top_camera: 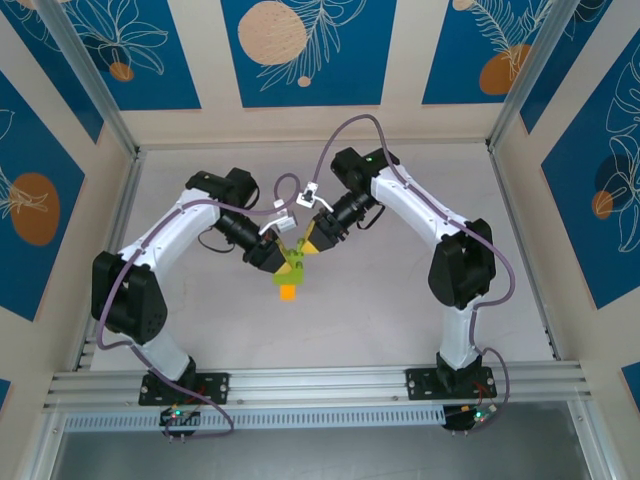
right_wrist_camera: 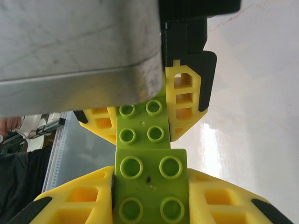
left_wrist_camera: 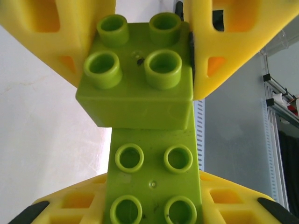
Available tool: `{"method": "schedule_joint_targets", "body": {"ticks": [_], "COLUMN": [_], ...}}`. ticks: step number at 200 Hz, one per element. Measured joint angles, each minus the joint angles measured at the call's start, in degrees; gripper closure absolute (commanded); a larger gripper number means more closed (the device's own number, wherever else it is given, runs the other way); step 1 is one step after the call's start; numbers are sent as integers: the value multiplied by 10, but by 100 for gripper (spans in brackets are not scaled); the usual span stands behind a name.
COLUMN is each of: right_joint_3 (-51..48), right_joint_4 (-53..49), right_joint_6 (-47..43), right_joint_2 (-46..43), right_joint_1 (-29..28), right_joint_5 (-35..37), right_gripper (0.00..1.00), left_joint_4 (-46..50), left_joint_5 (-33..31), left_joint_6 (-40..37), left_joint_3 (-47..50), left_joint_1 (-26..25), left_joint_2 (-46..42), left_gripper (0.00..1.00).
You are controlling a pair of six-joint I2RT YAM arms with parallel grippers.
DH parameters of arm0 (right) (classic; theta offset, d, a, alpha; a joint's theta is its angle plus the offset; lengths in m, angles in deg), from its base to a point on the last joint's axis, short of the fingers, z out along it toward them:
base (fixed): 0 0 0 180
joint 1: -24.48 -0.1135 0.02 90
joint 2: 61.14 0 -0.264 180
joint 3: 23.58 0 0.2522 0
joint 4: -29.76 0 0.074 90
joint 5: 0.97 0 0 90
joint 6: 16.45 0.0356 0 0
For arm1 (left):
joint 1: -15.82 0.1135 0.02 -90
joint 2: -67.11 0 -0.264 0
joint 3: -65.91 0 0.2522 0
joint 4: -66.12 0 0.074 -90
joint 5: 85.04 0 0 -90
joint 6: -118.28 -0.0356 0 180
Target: Assemble a carrot with lego
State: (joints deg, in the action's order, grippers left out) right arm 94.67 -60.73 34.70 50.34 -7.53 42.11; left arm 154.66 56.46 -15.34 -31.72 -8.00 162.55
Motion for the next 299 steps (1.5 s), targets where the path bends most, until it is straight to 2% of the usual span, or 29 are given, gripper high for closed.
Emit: {"method": "schedule_joint_targets", "body": {"ticks": [90,190,211,235,252,274,299], "right_joint_3": [-39,-42,-41,-36,-36,-37,-53], "right_joint_4": [29,35,37,37,31,50,97], "right_joint_6": [-1,-2,-2,0,6,35,75], "right_joint_2": [-36,-37,-37,-36,-36,-37,-56], "right_joint_1": [-15,-30,-31,-31,-28,-9,21], "right_joint_5": [14,21,19,20,22,24,26], "right_gripper": [82,80,73,55,39,24,16], "left_joint_4": [16,40,44,42,28,10,-16], "left_joint_5": [-5,-23,-28,-29,-25,-16,-10], "left_joint_6": [-5,-5,-5,-4,-3,-3,2], "left_joint_3": [-3,-5,-10,-12,-17,-19,-20], "left_joint_1": [-6,-6,-6,-6,-3,0,2], "left_joint_2": [-1,-9,-9,-12,-17,-24,-27], "left_gripper": [71,70,71,70,70,71,71]}}
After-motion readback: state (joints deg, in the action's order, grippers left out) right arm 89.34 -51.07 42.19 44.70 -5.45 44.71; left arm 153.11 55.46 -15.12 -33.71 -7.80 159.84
